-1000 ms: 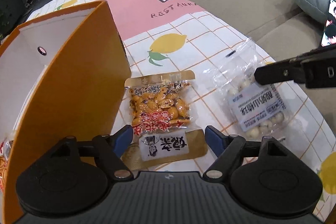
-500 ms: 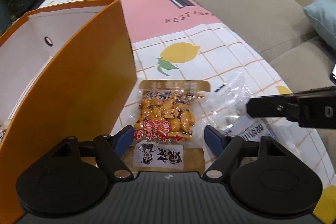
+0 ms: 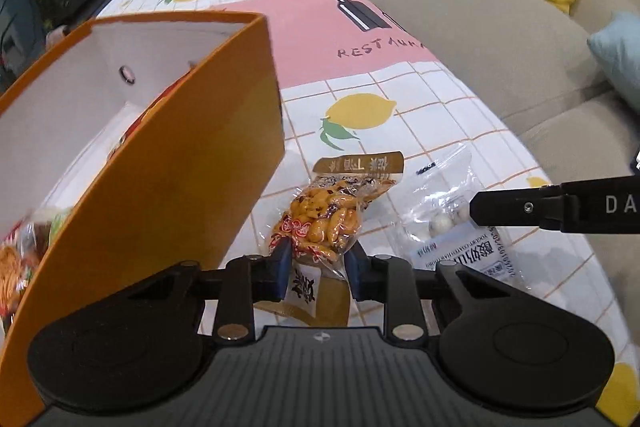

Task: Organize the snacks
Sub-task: 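Close the right gripper on the clear egg packet while the left grasps the brown snack packet, then lift both packets and carry them over the orange box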

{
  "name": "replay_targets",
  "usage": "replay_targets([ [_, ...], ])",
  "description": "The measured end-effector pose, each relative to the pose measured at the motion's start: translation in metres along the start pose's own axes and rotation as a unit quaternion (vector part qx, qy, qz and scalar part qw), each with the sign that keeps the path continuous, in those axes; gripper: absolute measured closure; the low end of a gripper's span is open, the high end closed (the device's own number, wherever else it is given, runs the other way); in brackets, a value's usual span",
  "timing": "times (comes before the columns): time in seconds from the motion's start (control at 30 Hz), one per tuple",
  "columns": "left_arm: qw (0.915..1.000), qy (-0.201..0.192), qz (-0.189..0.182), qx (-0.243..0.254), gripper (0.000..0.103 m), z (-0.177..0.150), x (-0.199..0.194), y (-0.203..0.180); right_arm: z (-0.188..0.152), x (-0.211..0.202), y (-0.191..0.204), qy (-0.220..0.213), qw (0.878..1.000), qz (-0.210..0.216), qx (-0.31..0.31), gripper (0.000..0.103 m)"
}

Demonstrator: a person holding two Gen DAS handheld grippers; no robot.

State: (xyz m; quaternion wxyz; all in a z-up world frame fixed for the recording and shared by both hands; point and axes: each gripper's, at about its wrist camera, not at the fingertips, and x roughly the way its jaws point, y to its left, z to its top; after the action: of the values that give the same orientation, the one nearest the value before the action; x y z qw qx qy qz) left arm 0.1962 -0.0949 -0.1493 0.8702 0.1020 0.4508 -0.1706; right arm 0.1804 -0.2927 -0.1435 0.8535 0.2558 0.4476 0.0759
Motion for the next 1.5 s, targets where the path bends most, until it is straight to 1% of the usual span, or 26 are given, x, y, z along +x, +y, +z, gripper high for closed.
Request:
replay_targets([
  [0.07,1.0,-0.005,0.005,-0.007,0.074,-0.003,-0.006,0.001,0.0,-0.002,0.001,-0.003,1.0,-0.001,-0.001,0.097],
  [0.17,0.9996,-0.008,-0.006,-0.027,0.076,-0.006,-0.017,0.005,-0.003,-0.007,0.004,-0.007,1.0,-0.005,-0.005,0.099],
  [0.3,0.9986,-0.002,-0.016,-0.051,0.077,-0.011,-0.028,0.006,-0.008,-0.011,0.014,-0.01,1.0,-0.009,-0.024,0.1],
  [0.37,0.9965,0.011,-0.035,-0.075,0.078,-0.013,-0.032,0.01,-0.009,-0.013,0.019,-0.007,0.999,-0.007,-0.034,0.101],
  [0.43,0.9933,0.023,-0.058,-0.098,0.078,-0.017,-0.036,0.013,-0.012,-0.015,0.023,0.006,0.999,-0.001,-0.039,0.101],
  [0.5,0.9916,0.032,-0.065,-0.107,0.083,-0.022,-0.038,0.014,-0.016,-0.014,0.024,0.025,0.999,0.016,-0.034,0.101],
  [0.6,0.9903,0.036,-0.076,-0.111,0.083,-0.029,-0.039,0.013,-0.024,-0.007,0.02,0.039,0.999,0.027,-0.007,0.101],
  [0.67,0.991,0.032,-0.072,-0.108,0.083,-0.031,-0.041,0.011,-0.029,0.0,0.017,0.045,0.998,0.045,0.019,0.1],
  [0.73,0.9899,0.032,-0.076,-0.116,0.083,-0.031,-0.041,0.013,-0.032,0.005,0.017,0.048,0.996,0.057,0.04,0.095],
  [0.8,0.9879,0.03,-0.082,-0.128,0.083,-0.033,-0.042,0.018,-0.034,0.007,0.021,0.046,0.996,0.063,0.042,0.092],
  [0.87,0.9854,0.028,-0.09,-0.142,0.083,-0.035,-0.043,0.023,-0.035,0.01,0.026,0.04,0.997,0.054,0.034,0.086],
  [0.9,0.9836,0.029,-0.096,-0.15,0.083,-0.036,-0.044,0.026,-0.036,0.012,0.028,0.039,0.998,0.047,0.033,0.081],
  [0.97,0.9803,0.03,-0.107,-0.164,0.084,-0.038,-0.044,0.031,-0.038,0.017,0.029,0.036,0.998,0.031,0.035,0.077],
  [1.0,0.9798,0.03,-0.109,-0.165,0.084,-0.039,-0.044,0.032,-0.04,0.02,0.03,0.035,0.998,0.018,0.038,0.077],
  [1.07,0.9792,0.031,-0.112,-0.166,0.085,-0.039,-0.044,0.033,-0.042,0.026,0.03,0.036,0.999,0.001,0.036,0.071],
  [1.1,0.9786,0.031,-0.115,-0.168,0.085,-0.04,-0.045,0.034,-0.043,0.028,0.03,0.039,0.999,-0.004,0.033,0.068],
  [1.13,0.9778,0.031,-0.117,-0.172,0.085,-0.041,-0.044,0.035,-0.044,0.028,0.03,0.032,0.999,-0.003,0.028,0.063],
  [1.17,0.977,0.031,-0.118,-0.175,0.086,-0.041,-0.044,0.036,-0.045,0.027,0.031,0.028,0.999,-0.004,0.026,0.061],
  [1.23,0.9775,0.029,-0.112,-0.177,0.089,-0.04,-0.046,0.038,-0.046,0.024,0.033,0.024,0.999,-0.01,0.022,0.052],
  [1.3,0.9806,0.025,-0.09,-0.172,0.092,-0.041,-0.048,0.039,-0.05,0.021,0.037,0.02,1.0,-0.018,0.005,0.046],
  [1.33,0.9822,0.023,-0.077,-0.17,0.095,-0.04,-0.049,0.04,-0.051,0.02,0.039,0.018,1.0,-0.022,-0.009,0.044],
  [1.37,0.9827,0.022,-0.069,-0.17,0.097,-0.04,-0.05,0.043,-0.053,0.021,0.042,0.018,0.999,-0.025,-0.023,0.042],
  [1.47,0.9795,0.024,-0.076,-0.185,0.098,-0.041,-0.049,0.052,-0.057,0.024,0.053,0.019,0.997,-0.034,-0.06,0.033],
  [1.5,0.9798,0.022,-0.074,-0.184,0.098,-0.041,-0.05,0.053,-0.058,0.025,0.057,0.02,0.996,-0.038,-0.073,0.031],
])
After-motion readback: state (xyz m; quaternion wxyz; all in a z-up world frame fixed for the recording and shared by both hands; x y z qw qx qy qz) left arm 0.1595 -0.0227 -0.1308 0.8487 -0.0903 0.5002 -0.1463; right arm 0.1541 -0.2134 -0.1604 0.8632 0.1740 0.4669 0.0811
